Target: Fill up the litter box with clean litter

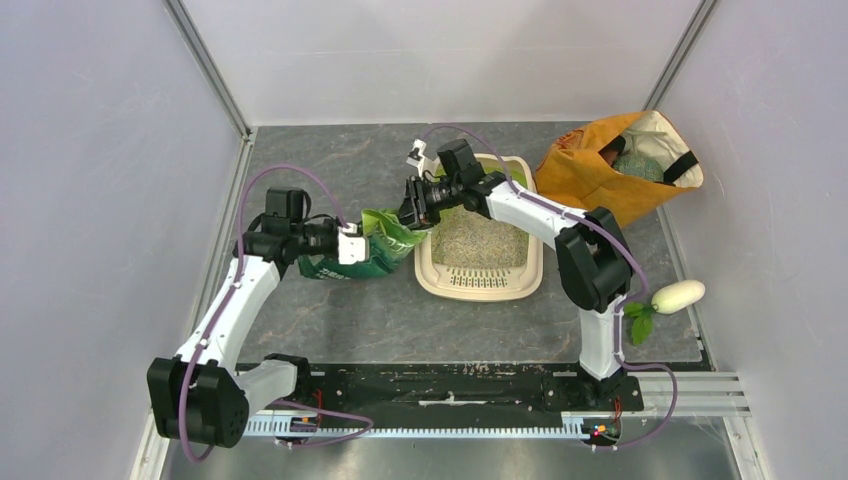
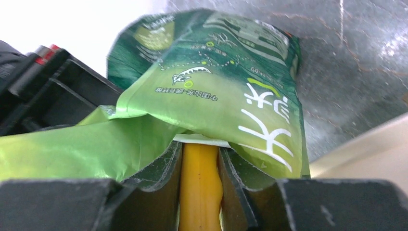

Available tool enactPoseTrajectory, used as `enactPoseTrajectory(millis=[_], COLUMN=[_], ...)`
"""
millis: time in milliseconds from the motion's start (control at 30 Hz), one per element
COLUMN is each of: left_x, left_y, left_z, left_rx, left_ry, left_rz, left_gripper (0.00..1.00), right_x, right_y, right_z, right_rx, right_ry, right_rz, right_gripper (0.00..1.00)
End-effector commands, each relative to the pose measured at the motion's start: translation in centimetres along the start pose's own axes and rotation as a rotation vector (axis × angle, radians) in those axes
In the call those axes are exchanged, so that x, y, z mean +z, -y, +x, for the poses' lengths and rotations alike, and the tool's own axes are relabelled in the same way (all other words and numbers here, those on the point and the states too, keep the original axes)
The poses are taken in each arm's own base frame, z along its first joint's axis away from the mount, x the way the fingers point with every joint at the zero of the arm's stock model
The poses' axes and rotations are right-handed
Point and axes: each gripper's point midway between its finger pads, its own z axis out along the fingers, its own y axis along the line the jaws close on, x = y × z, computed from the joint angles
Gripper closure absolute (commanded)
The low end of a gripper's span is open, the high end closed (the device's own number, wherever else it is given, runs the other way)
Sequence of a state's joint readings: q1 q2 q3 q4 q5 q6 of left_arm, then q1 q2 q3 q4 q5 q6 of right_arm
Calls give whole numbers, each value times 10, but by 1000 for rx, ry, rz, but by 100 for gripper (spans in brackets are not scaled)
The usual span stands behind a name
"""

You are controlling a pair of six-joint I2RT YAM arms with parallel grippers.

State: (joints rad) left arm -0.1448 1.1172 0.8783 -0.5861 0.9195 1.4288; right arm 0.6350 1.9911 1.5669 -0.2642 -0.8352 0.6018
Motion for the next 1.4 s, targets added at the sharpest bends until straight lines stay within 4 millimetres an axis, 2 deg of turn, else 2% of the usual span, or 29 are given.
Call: enactPoseTrajectory(millis=[0,133,467,567,800,967,1367], left_x=[3,1,1,3,6,8,15], left_y=[1,-12,-41,-48,-54,-56,-55], left_z=[-14,-20,-36,-40,-43,-42,-32], left_rx=[-50,-77,-155,-175,-220,-245,-295], left_ry=[56,67,128,146,165,171,156], left_rz=[21,-4,-53,-60,-50,-43,-27], left_gripper=[98,98,98,98,98,98,98], right_x=[-47,-63,-128,-142,-175,-195,-234], right_y=[-125,-131,-107,-100,-86,-68,-39], right_z=[-41,-41,-30,-24,-16,-8,13], right_rx=[-181,-161,-58,-35,7,39,86], right_ry=[148,168,259,278,346,385,416], right_rz=[-370,-379,-317,-302,-276,-244,-195], right_gripper=[100,100,100,100,100,100,100])
